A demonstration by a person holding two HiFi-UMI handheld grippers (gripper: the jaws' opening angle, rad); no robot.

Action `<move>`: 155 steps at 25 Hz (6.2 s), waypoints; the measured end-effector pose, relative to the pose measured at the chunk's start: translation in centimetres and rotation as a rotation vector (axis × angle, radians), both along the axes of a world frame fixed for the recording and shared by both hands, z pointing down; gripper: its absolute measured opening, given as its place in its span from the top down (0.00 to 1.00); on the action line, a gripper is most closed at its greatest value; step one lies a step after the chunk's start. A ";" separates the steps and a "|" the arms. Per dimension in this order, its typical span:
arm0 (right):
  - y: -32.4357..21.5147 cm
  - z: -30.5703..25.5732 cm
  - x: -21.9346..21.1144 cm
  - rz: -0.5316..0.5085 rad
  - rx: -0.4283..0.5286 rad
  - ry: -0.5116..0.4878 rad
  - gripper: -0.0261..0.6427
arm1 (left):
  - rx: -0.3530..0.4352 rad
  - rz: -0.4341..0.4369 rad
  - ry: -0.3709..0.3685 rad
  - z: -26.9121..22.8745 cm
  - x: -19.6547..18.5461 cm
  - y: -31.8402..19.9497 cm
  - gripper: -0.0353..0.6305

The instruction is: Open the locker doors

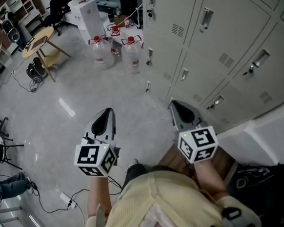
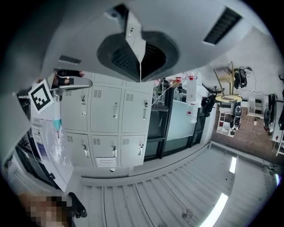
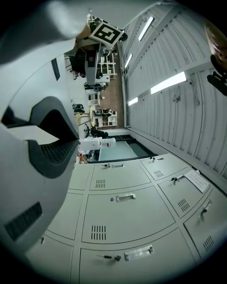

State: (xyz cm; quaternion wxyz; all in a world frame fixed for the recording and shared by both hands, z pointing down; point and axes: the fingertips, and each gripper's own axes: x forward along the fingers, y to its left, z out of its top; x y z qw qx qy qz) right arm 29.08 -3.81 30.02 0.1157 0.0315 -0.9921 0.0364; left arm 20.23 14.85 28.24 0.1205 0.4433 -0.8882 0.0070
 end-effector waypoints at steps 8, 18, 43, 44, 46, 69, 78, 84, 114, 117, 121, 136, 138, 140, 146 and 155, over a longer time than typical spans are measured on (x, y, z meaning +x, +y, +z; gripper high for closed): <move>1.4 4.2 -4.9 0.091 -0.003 -0.044 0.96 | 0.004 0.106 0.012 5.0 -5.9 0.9 0.93; 5.4 5.5 -8.8 0.132 -0.040 -0.042 0.96 | 0.033 0.197 0.038 6.9 -10.4 3.0 0.93; -3.0 4.8 -23.6 0.207 -0.053 -0.086 0.84 | 0.005 0.375 0.008 6.5 -24.1 -7.2 0.93; -3.5 4.7 -24.5 0.206 -0.052 -0.086 0.84 | 0.003 0.366 0.011 6.6 -25.0 -7.5 0.93; -4.6 4.3 -26.5 0.199 -0.044 -0.091 0.82 | 0.000 0.354 0.016 6.8 -26.7 -8.2 0.93; -13.2 -5.5 -35.7 0.283 0.048 -0.253 0.79 | 0.077 0.452 -0.048 2.6 -35.4 -18.3 0.91; -15.5 -8.0 -38.7 0.334 0.082 -0.277 0.79 | 0.097 0.577 -0.081 0.8 -38.3 -23.5 0.91; -17.7 -8.7 -42.6 0.388 0.094 -0.268 0.79 | 0.090 0.631 -0.097 -0.2 -42.2 -25.8 0.91; -24.3 -11.7 -49.4 0.724 0.239 -0.226 0.79 | 0.125 0.913 -0.043 1.3 -49.8 -30.5 0.91; -24.0 -11.6 -49.6 0.743 0.235 -0.227 0.79 | 0.132 0.930 -0.030 1.5 -50.8 -30.4 0.91; -23.5 -11.5 -49.3 0.755 0.235 -0.233 0.79 | 0.133 0.959 -0.009 2.2 -51.2 -30.8 0.91; -15.8 -12.1 -45.3 0.694 0.301 -0.218 0.79 | 0.127 1.135 0.011 2.6 -46.4 -32.2 0.91; -14.9 -12.1 -44.2 0.696 0.315 -0.216 0.79 | 0.129 1.146 0.014 2.5 -45.4 -32.1 0.91; -13.8 -12.2 -42.9 0.695 0.320 -0.212 0.79 | 0.129 1.164 0.020 2.3 -44.1 -31.8 0.91; -10.9 -12.0 -39.0 0.693 0.280 -0.240 0.79 | 0.133 1.236 0.015 1.9 -39.8 -29.7 0.91; -8.5 -11.8 -31.0 0.789 0.243 -0.282 0.78 | 0.151 1.279 0.013 0.9 -35.7 -26.9 0.91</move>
